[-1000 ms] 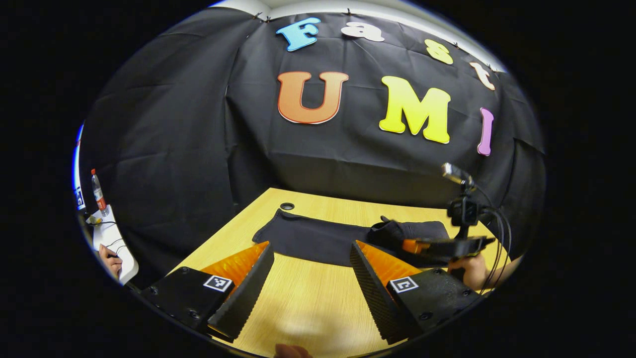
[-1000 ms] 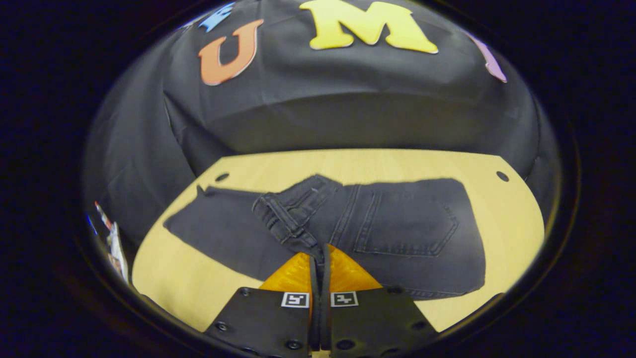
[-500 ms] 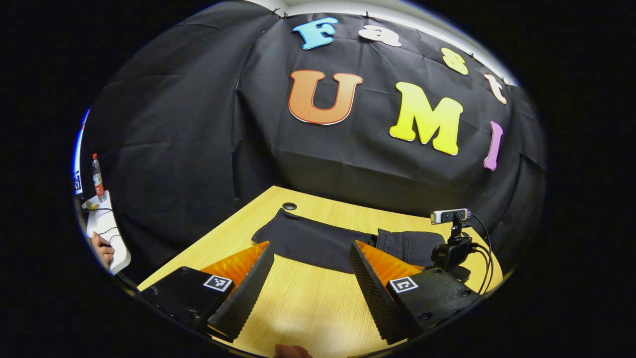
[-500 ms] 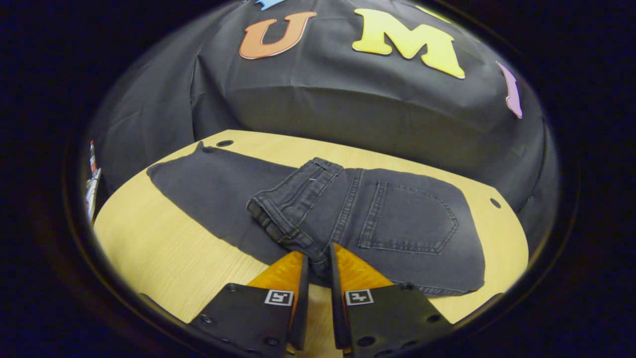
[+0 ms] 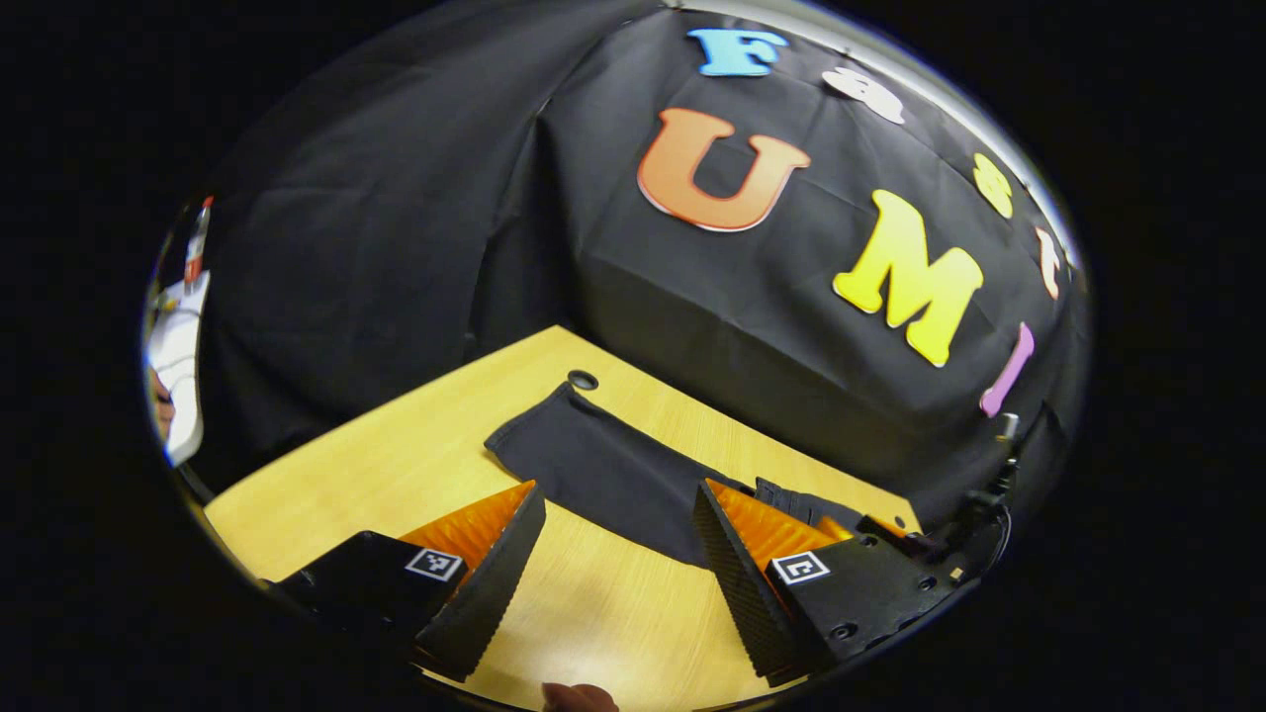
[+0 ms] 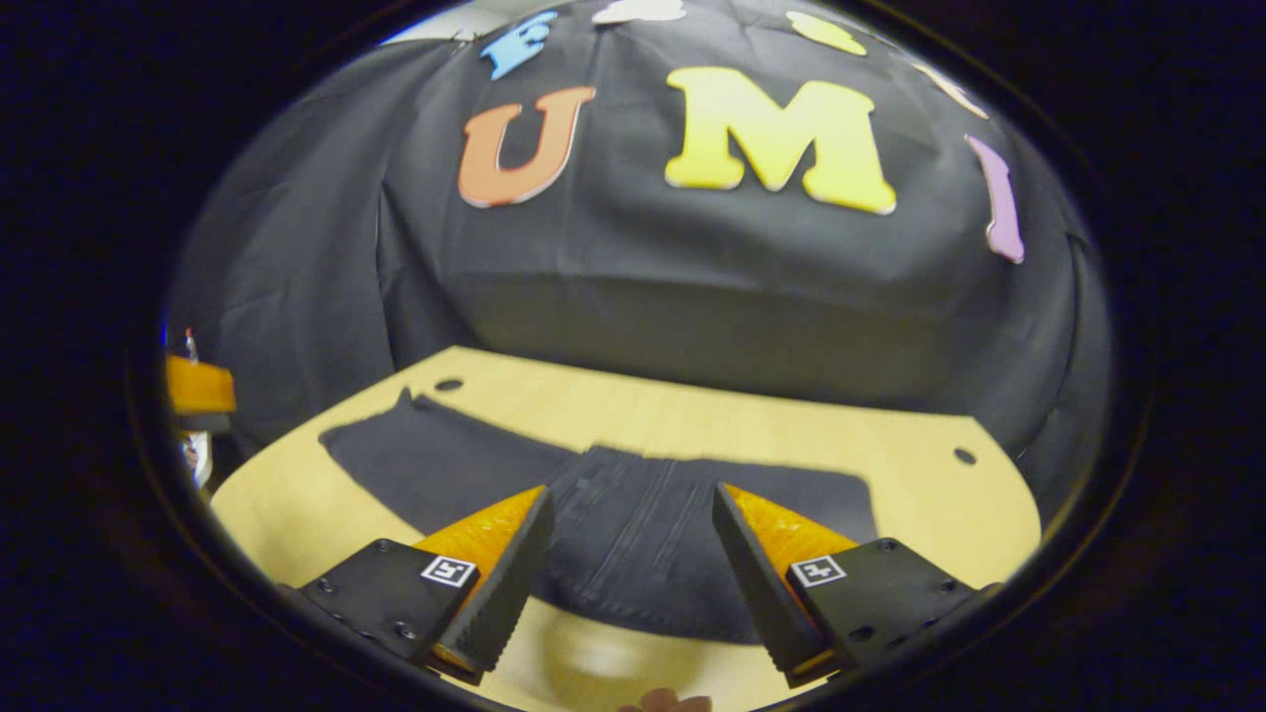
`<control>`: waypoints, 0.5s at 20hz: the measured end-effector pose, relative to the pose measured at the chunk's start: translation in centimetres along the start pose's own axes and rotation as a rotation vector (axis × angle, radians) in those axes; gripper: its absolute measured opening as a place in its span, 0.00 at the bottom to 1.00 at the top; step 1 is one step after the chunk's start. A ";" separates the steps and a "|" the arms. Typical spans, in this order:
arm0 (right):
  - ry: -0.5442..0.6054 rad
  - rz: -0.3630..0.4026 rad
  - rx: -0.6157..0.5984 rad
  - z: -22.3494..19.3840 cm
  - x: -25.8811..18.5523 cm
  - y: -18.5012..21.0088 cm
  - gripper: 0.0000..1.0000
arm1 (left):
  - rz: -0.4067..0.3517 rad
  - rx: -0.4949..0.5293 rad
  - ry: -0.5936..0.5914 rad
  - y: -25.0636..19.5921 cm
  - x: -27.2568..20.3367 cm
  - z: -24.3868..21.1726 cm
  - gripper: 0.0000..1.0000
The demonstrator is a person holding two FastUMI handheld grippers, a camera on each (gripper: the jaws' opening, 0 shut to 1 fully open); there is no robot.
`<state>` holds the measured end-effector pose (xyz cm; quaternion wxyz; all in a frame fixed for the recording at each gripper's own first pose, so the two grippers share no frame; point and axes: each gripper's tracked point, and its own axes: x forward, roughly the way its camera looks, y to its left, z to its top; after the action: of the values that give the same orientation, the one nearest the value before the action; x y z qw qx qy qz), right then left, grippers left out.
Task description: Grasp the waist and the cuffs of the jeans and fold them to make the two legs overlap; first hold the waist and fold one-third of the jeans toward the cuffs, then hold the cuffs and fold the remaining one-third in the same direction to finish folding.
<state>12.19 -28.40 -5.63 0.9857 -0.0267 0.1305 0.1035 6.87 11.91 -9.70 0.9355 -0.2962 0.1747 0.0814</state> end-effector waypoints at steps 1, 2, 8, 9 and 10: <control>-0.071 -0.014 0.020 2.6 -1.0 -1.0 0.99 | 0.000 -0.071 0.028 0.4 1.1 -0.4 0.98; -0.138 -0.025 0.041 5.4 -1.9 -2.1 0.99 | -0.007 -0.151 0.059 0.9 2.0 -0.8 0.98; -0.356 -0.093 0.090 14.5 -7.7 -7.6 0.98 | 0.079 -0.445 0.168 5.4 6.9 -2.8 0.98; -0.389 -0.094 0.089 15.5 -8.9 -8.2 0.99 | 0.086 -0.484 0.178 5.8 7.5 -3.1 0.98; -0.419 -0.102 0.082 16.7 -9.8 -8.8 0.98 | 0.091 -0.528 0.189 6.5 7.5 -2.7 0.98</control>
<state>9.01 -37.59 13.27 0.9955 0.0287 -0.0748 0.0515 11.43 15.99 -18.03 0.8010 -0.5276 0.2471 0.1382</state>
